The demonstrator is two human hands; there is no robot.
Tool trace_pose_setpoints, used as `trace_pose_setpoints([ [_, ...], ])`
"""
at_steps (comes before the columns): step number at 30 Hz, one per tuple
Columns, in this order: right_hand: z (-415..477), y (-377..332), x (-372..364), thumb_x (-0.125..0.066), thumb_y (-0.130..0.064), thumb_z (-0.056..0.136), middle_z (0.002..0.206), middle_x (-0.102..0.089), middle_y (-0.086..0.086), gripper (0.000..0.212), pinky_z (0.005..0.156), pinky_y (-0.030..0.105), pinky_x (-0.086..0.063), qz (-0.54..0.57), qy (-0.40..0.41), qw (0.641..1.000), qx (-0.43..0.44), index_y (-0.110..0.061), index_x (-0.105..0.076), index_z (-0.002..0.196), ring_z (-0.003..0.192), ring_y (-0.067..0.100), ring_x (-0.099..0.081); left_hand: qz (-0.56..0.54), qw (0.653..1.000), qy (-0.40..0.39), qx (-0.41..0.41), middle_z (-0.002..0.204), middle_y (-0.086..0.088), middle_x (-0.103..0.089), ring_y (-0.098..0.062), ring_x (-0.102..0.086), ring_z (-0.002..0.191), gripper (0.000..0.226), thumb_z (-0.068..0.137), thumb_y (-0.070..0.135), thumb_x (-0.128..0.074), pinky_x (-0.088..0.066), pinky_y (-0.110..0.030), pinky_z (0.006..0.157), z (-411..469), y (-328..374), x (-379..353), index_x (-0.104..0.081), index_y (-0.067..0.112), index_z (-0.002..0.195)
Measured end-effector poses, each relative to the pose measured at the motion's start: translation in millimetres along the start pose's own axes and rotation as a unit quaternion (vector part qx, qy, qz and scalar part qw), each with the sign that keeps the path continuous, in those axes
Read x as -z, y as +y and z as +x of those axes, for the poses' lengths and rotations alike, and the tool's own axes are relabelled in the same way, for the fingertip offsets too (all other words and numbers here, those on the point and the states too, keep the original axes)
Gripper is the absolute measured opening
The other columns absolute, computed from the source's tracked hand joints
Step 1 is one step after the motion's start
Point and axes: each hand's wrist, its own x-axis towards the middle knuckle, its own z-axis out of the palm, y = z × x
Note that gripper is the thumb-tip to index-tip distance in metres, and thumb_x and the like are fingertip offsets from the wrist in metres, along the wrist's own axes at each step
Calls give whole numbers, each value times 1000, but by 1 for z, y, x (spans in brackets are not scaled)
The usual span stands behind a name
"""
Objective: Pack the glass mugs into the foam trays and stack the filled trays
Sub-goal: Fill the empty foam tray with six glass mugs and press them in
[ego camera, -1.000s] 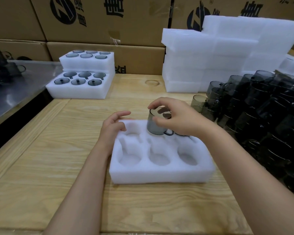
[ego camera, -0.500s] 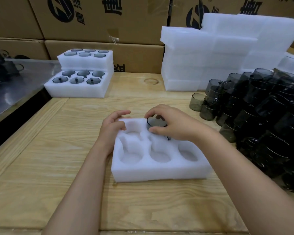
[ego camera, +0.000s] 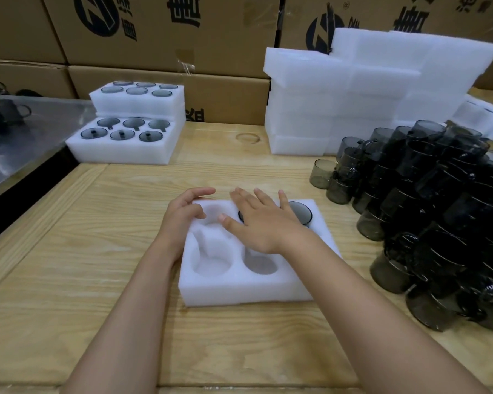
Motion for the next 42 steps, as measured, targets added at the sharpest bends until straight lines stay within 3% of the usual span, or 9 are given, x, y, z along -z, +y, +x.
trace_pose_setpoints([
  [5, 0, 1, -3, -10, -68, 90, 158, 9, -14, 75, 112, 50, 18, 3, 15, 1000, 2, -27, 8, 150, 145, 13, 13, 4, 1000, -5, 1, 90, -5, -61, -11, -61, 65, 46, 61, 1, -47, -49, -16, 51, 1, 0, 1, -68, 18, 98],
  [9, -4, 2, -3, -20, -63, 93, 158, -10, -8, 72, 116, 48, 6, 62, 39, 997, 23, -23, -11, 151, 146, 15, -1, -13, 1000, -5, 9, 87, -8, -60, -14, -62, 63, 53, 53, 5, -47, -49, -19, 51, 1, 0, 1, -68, 17, 100],
  [12, -1, 13, 16, -40, -47, 96, 143, -43, 4, 54, 107, 42, -30, 184, 187, 964, -35, -14, -43, 138, 132, 25, -36, -24, 1000, -1, 13, 84, -9, -60, -15, -63, 62, 54, 51, 4, -46, -50, -20, 52, 3, -1, 1, -68, 16, 100],
  [15, 11, 48, 51, -45, -29, 93, 122, -55, 14, 36, 91, 39, -34, 35, 388, 899, -199, -6, -60, 116, 115, 33, -43, -21, 1000, 0, 11, 81, -7, -61, -14, -62, 61, 55, 52, 4, -46, -50, -19, 52, 4, -2, 1, -68, 14, 101],
  [19, 15, 96, 78, -47, -22, 89, 129, -41, 17, 37, 96, 38, -26, -107, 329, 874, -341, -6, -54, 122, 120, 33, -32, -27, 1000, -2, 9, 72, -2, -63, -12, -62, 56, 54, 52, 3, -46, -49, -18, 48, 4, -2, 1, -67, 14, 101],
  [28, 8, 146, 104, -50, -21, 86, 145, -33, 21, 59, 112, 55, -2, -188, 170, 872, -418, -7, -33, 141, 138, 40, -17, -15, 1000, 6, 12, 83, -8, -59, -14, -61, 60, 56, 51, 5, -47, -50, -20, 50, 4, -3, 2, -69, 16, 101],
  [32, 7, 153, 106, -52, -11, 82, 112, -60, 15, 33, 112, 57, 2, -194, 188, 870, -413, -9, -54, 115, 125, 35, -39, -7, 1000, 8, 12, 87, -9, -56, -17, -59, 64, 56, 51, 6, -47, -50, -22, 52, 4, -4, 2, -69, 19, 100],
  [35, 6, 156, 108, -54, -4, 79, 78, -58, 11, 10, 112, 57, 3, -203, 213, 859, -419, -10, -59, 85, 107, 34, -52, -4, 1000, 9, 10, 88, -10, -56, -19, -58, 67, 56, 51, 6, -47, -50, -22, 52, 3, -3, 2, -69, 19, 100],
  [42, 1, 151, 113, -58, 0, 77, 57, -49, 10, 23, 113, 54, -2, -214, 279, 844, -404, -9, -49, 58, 76, 32, -52, -10, 1000, 7, 15, 88, -10, -57, -18, -59, 66, 55, 51, 5, -46, -50, -21, 52, 4, -3, 2, -68, 18, 100],
])
